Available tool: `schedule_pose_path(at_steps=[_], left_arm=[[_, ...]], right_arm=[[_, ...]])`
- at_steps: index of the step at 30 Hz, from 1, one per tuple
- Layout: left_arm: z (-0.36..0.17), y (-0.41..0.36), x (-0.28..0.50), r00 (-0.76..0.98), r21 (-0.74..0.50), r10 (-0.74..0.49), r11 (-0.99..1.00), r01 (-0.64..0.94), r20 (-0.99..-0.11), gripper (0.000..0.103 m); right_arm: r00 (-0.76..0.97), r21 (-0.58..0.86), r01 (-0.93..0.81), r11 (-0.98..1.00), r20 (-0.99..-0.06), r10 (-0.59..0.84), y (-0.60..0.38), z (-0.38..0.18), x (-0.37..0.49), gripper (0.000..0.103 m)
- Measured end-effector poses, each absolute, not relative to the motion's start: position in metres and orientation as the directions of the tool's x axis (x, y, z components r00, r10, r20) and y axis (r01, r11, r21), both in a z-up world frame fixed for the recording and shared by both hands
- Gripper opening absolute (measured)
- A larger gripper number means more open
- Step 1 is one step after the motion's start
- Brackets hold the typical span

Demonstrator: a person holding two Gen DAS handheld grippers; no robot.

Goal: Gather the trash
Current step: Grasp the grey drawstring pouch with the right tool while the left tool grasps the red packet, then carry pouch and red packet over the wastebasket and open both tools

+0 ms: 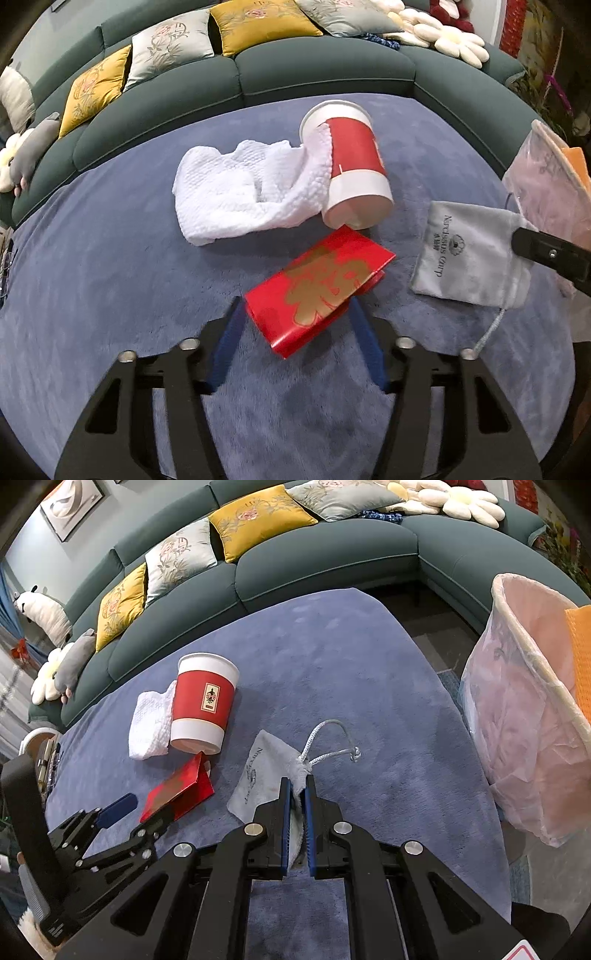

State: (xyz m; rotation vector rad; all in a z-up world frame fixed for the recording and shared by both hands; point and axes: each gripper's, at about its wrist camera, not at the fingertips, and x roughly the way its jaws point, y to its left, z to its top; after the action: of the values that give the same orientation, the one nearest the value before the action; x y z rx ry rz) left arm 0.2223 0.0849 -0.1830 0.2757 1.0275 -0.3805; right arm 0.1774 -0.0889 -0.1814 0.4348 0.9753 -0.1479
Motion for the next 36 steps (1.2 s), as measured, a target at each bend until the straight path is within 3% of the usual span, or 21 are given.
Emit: schedule_pose_path(at_steps=[6,9,23,36], left_arm=[[-0.179,0.088,0.228,0.455,0.022,-0.175,0.919,0.395,-0.873,0.014],[-0.172,0.089,0.227,0.451,-0.012,-0.192,0.929,0.371,-0.872,0.004],[-0.122,0.062,0.183,0.450,-0.130,-0.294,0.924,0.360,-0.843,0.003],[-0.072,-0.042,0.147,0.458,-0.137,-0.380,0.867,0.478,-0.804,0.003]], right_arm=[[0.562,0.292,0.294,0.910,-0.823,0.083,-0.084,-0.178,0.179,0.008],[0.572,0.298,0.276,0.914,-0.815,0.093,-0.079,-0.172,0.178,0.008],[0.663,0.315,0.234,0.920,-0.744,0.086,-0.092,-0.115,0.149,0.008],[0.739,0.322,0.318,0.892,-0.674,-0.020,-0.170,-0.066,0.094,0.008]])
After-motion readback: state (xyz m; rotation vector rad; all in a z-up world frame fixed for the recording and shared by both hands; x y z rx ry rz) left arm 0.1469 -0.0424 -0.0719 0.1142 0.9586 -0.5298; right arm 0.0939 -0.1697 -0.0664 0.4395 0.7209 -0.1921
